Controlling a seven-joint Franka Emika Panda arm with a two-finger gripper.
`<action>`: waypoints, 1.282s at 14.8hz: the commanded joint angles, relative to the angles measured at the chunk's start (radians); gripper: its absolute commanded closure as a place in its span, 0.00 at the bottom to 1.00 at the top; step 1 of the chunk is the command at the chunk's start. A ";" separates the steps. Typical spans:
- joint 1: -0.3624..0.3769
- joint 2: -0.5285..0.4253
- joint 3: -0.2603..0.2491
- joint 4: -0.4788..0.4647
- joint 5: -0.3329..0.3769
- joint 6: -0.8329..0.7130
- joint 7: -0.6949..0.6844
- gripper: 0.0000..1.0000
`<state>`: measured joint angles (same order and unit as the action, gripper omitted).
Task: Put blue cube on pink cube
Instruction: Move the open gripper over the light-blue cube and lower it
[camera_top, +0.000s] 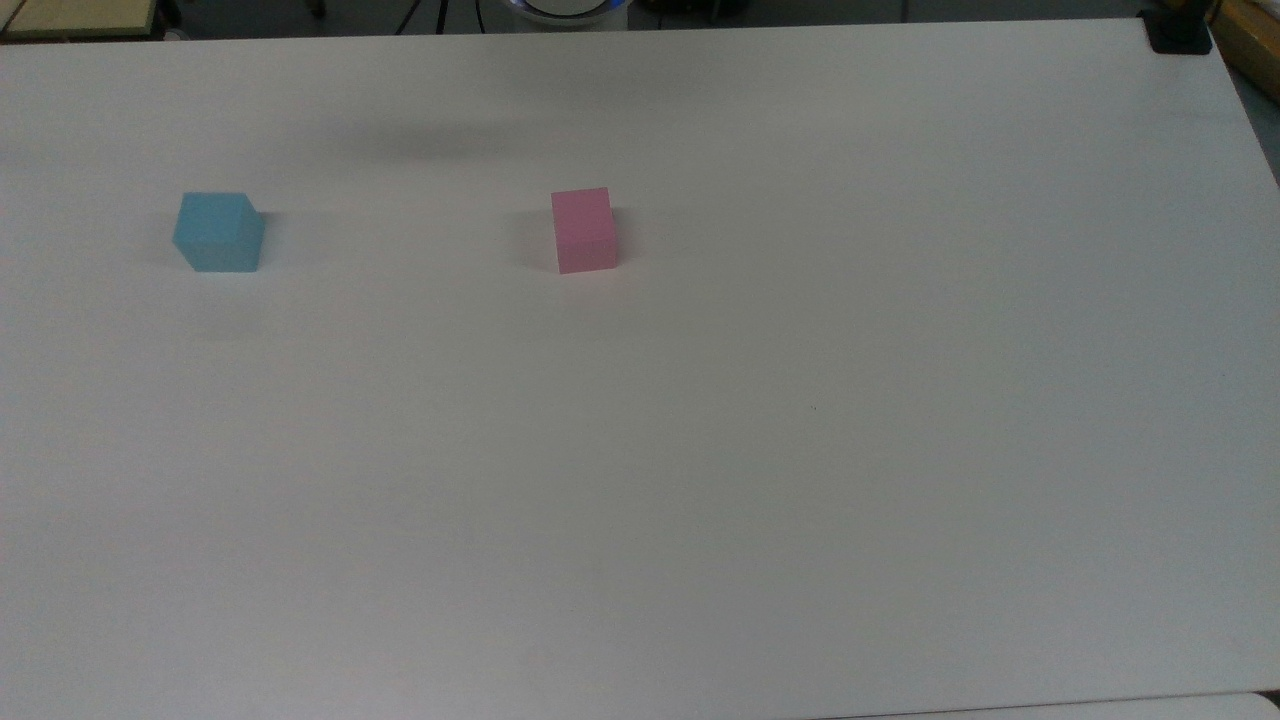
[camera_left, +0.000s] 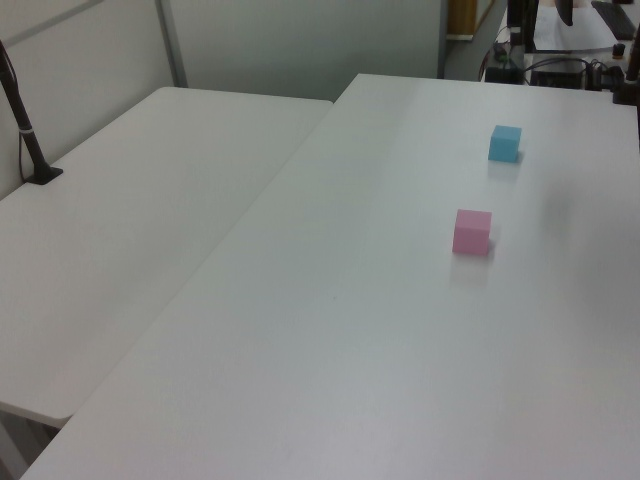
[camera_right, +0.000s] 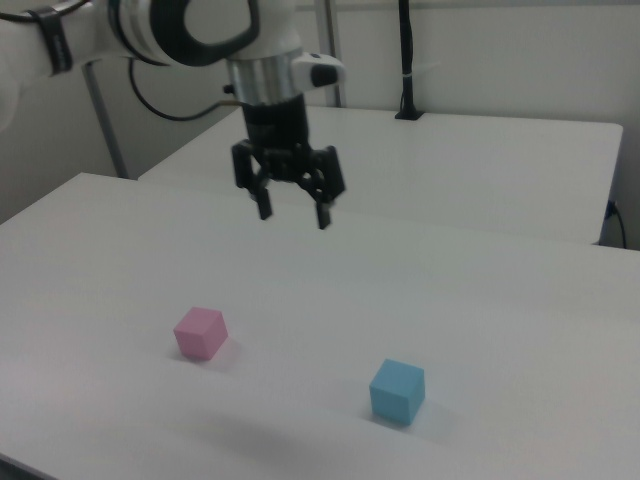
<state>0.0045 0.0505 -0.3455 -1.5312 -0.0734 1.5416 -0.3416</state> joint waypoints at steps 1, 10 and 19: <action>-0.061 0.051 -0.050 0.006 -0.028 0.110 -0.045 0.00; -0.149 0.081 -0.041 -0.082 -0.006 0.270 -0.155 0.00; -0.159 0.132 -0.038 -0.375 0.017 0.617 -0.155 0.00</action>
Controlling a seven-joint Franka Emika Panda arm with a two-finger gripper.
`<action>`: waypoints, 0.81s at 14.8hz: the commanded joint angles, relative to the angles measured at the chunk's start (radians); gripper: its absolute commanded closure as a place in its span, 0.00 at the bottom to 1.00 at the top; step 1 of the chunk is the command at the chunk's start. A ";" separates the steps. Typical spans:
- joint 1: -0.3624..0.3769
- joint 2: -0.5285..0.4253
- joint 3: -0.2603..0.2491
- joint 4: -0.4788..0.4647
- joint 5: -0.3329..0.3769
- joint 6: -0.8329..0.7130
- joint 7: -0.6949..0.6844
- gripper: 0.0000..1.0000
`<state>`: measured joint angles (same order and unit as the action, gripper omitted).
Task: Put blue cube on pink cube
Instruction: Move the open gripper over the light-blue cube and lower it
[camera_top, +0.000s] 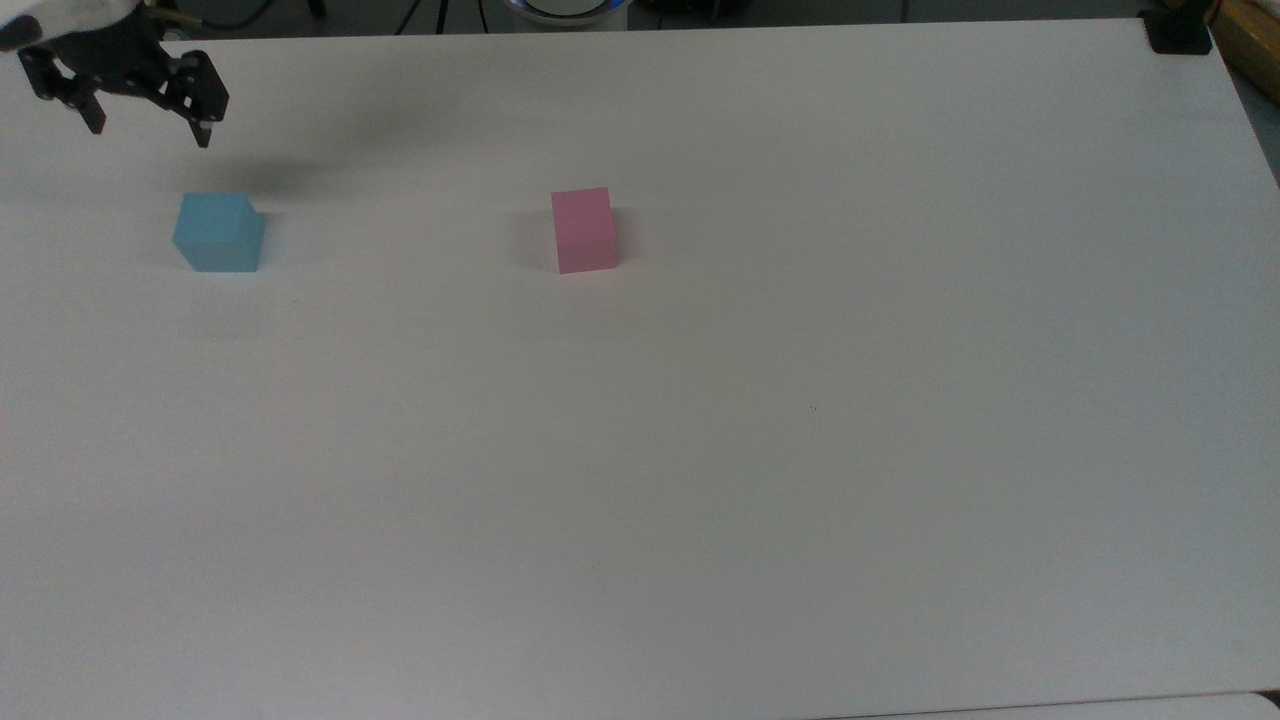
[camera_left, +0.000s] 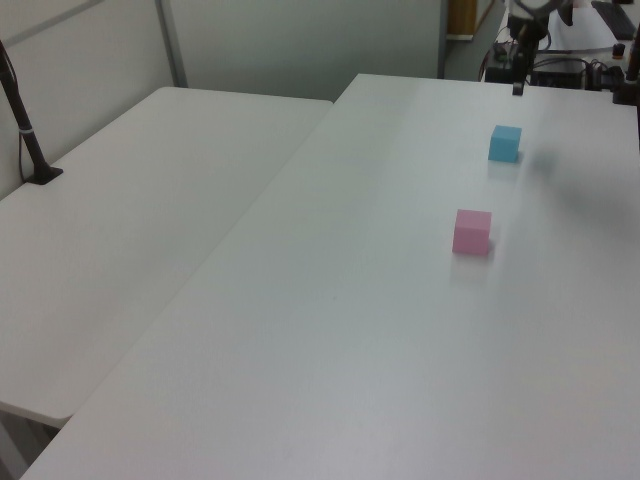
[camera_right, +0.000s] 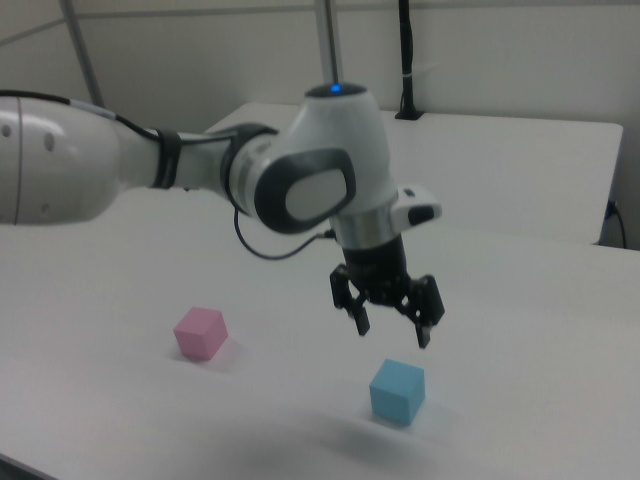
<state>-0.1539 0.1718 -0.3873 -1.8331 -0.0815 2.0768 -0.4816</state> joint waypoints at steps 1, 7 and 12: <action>-0.001 0.024 0.004 -0.077 0.049 0.100 -0.015 0.00; -0.024 0.086 0.037 -0.110 0.086 0.161 -0.015 0.00; -0.111 0.146 0.122 -0.101 0.086 0.233 -0.017 0.00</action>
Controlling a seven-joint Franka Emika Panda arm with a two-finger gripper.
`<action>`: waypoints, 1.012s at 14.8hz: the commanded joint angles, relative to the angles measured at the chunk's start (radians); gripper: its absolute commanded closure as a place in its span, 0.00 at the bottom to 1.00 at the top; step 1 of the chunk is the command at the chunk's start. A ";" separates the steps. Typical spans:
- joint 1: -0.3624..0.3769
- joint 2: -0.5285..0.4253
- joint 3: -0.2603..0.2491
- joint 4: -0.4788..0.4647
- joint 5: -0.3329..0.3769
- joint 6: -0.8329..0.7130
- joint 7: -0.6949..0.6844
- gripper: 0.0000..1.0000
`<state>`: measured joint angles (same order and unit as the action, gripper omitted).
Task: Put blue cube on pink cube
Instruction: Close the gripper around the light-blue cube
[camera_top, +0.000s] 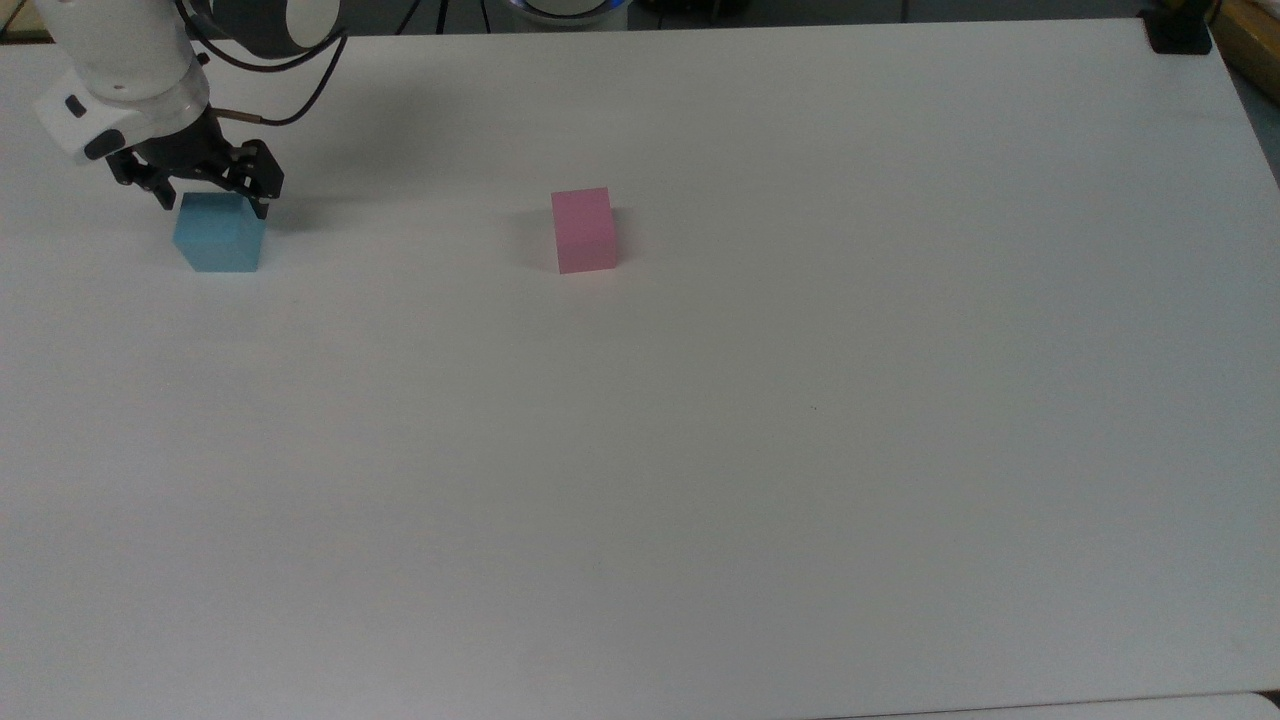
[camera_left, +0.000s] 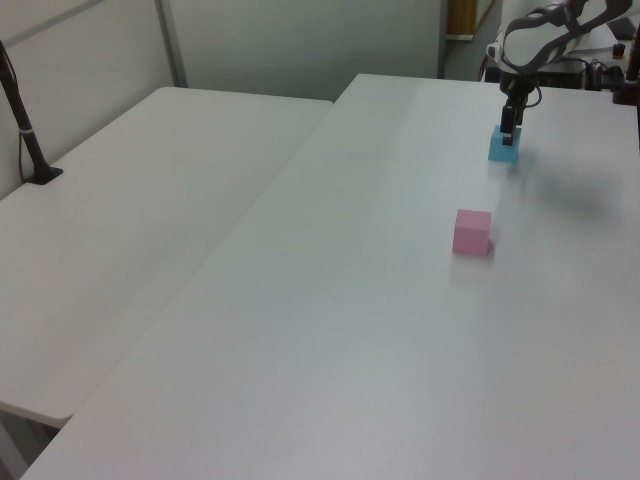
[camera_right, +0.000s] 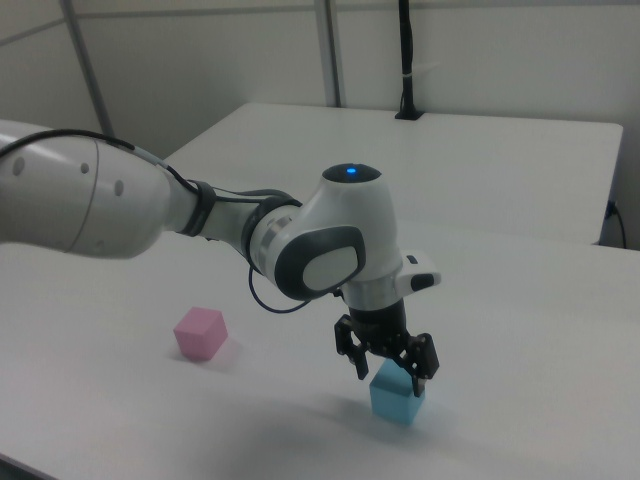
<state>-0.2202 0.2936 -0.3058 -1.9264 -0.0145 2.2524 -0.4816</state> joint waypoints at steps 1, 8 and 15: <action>-0.053 0.027 0.042 0.000 0.019 0.058 -0.018 0.00; -0.103 0.055 0.114 0.009 0.065 0.072 -0.038 0.18; -0.122 0.024 0.117 0.017 0.093 0.046 -0.091 0.77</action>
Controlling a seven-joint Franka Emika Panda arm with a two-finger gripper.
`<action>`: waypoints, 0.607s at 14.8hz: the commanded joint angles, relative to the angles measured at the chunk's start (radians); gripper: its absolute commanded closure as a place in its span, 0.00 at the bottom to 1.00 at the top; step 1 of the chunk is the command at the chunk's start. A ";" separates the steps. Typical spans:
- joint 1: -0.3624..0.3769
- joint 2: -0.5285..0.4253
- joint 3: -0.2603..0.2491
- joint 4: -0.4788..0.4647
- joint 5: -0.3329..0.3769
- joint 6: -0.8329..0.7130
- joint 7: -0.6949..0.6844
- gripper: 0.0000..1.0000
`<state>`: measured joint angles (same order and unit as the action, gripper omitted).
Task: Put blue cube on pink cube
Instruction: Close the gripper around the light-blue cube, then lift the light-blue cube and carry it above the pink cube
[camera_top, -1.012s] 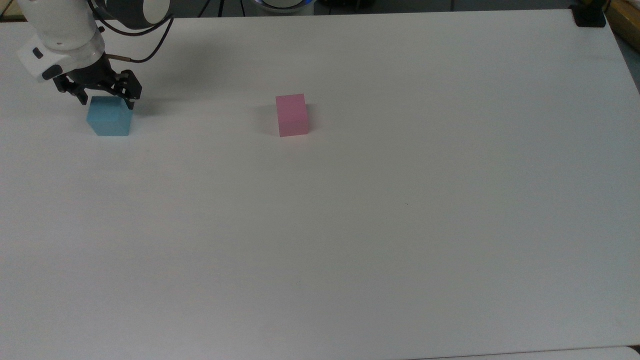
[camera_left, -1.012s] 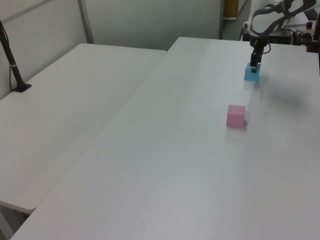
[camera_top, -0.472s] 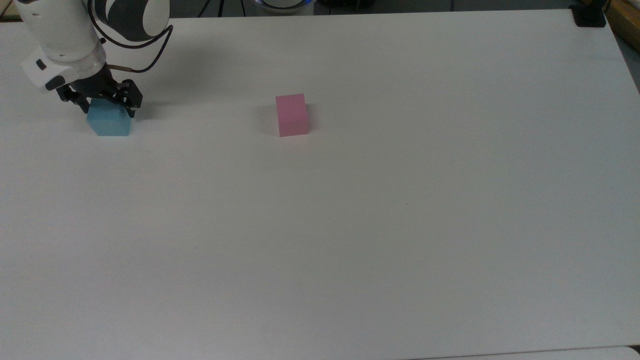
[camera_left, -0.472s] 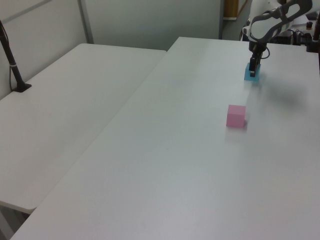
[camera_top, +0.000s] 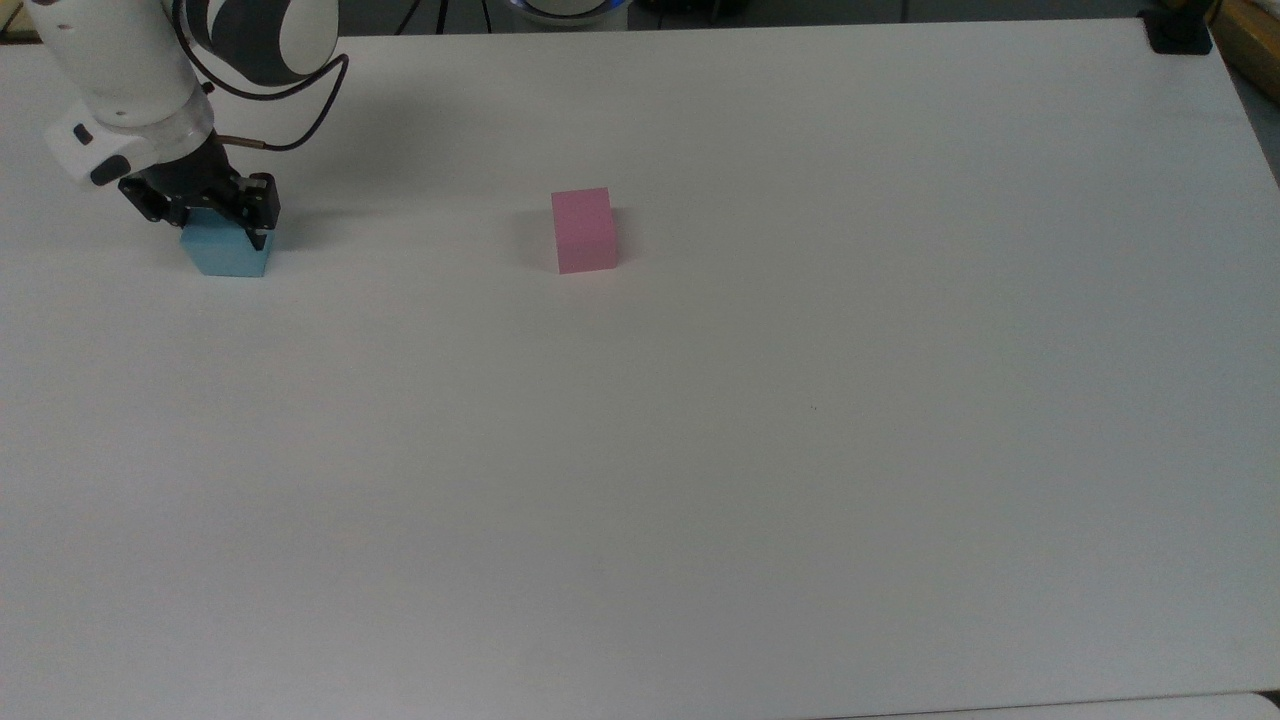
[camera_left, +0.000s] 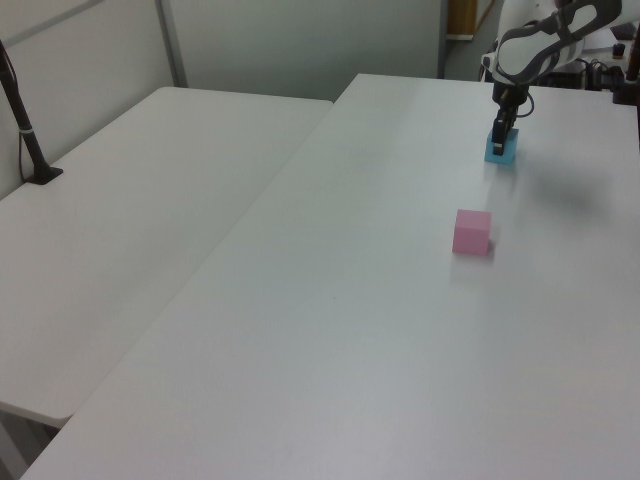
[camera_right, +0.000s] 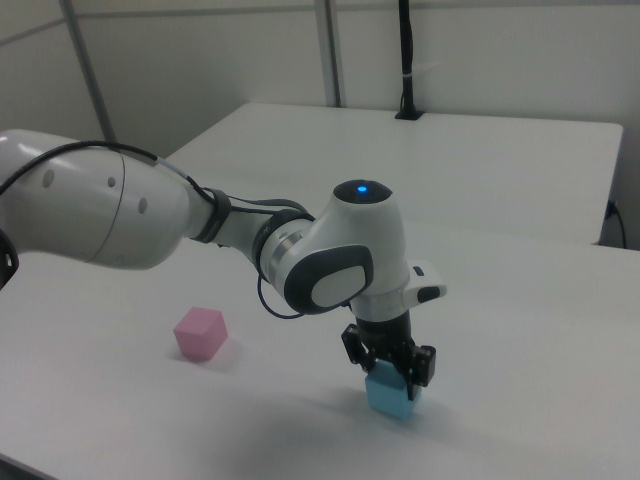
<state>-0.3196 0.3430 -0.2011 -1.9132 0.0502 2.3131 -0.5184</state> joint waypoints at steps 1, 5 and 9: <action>-0.023 -0.030 0.012 0.028 0.028 -0.053 -0.054 0.77; -0.021 -0.044 0.008 0.225 0.025 -0.338 -0.045 0.77; -0.021 -0.123 0.006 0.296 0.014 -0.440 -0.045 0.77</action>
<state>-0.3332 0.2891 -0.2007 -1.6522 0.0505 1.9522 -0.5401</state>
